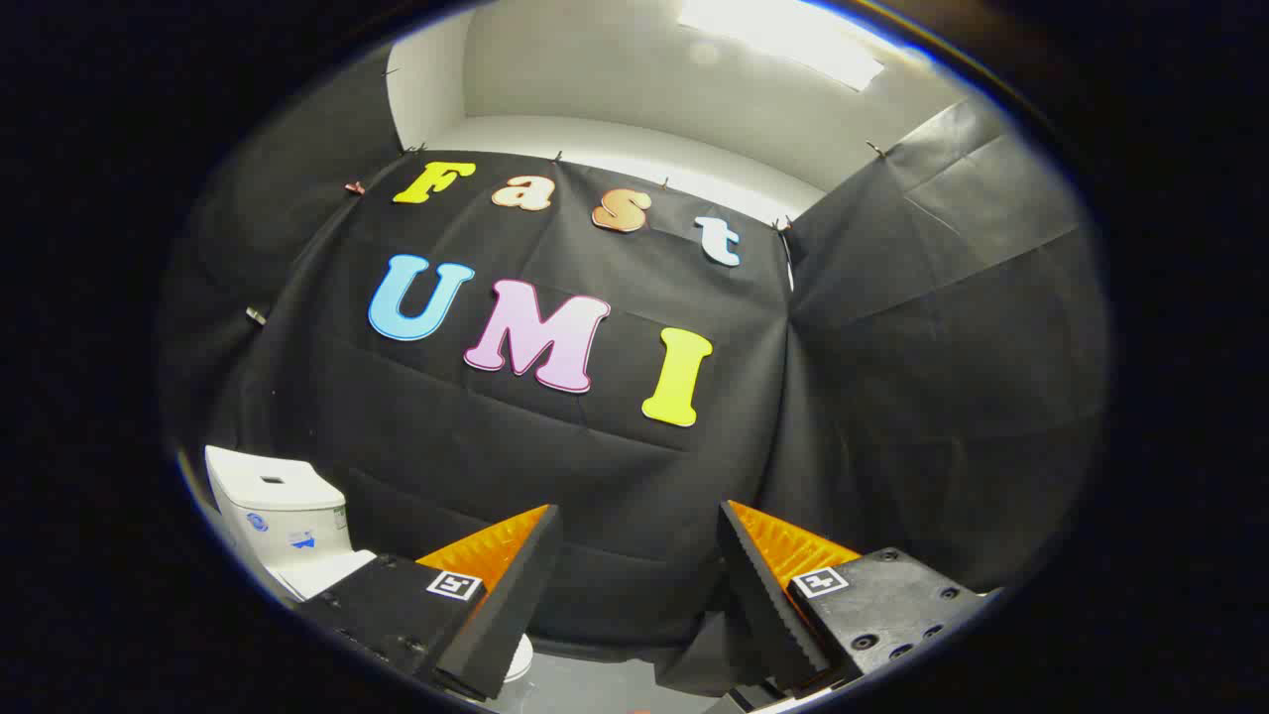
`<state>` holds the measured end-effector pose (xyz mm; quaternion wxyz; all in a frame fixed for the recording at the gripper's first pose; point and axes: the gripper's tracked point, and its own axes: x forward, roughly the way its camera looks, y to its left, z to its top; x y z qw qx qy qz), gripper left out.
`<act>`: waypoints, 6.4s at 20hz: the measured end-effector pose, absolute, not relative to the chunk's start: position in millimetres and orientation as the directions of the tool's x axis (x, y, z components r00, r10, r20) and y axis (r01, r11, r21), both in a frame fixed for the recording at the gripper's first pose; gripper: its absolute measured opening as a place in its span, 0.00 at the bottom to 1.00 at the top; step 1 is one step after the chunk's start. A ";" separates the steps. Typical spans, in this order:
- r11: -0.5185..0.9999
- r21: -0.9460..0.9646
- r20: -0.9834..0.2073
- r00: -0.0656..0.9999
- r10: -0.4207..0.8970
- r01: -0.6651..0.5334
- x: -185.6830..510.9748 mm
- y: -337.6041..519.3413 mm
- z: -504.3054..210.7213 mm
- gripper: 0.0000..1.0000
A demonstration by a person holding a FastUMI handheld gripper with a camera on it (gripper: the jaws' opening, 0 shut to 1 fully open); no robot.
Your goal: Open the toilet lid.
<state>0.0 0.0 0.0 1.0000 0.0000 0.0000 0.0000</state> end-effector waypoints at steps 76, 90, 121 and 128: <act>0.197 0.589 -0.634 0.298 0.714 0.783 -85.9 202.2 -407.5 0.95; 0.325 0.677 -0.603 0.244 0.760 0.660 -101.8 214.5 -431.2 0.18; 0.624 0.771 -0.529 0.422 0.736 -0.123 -15.6 256.7 -189.6 0.07; 0.639 0.743 -0.508 0.453 0.733 -0.201 -2.9 289.4 -147.6 0.08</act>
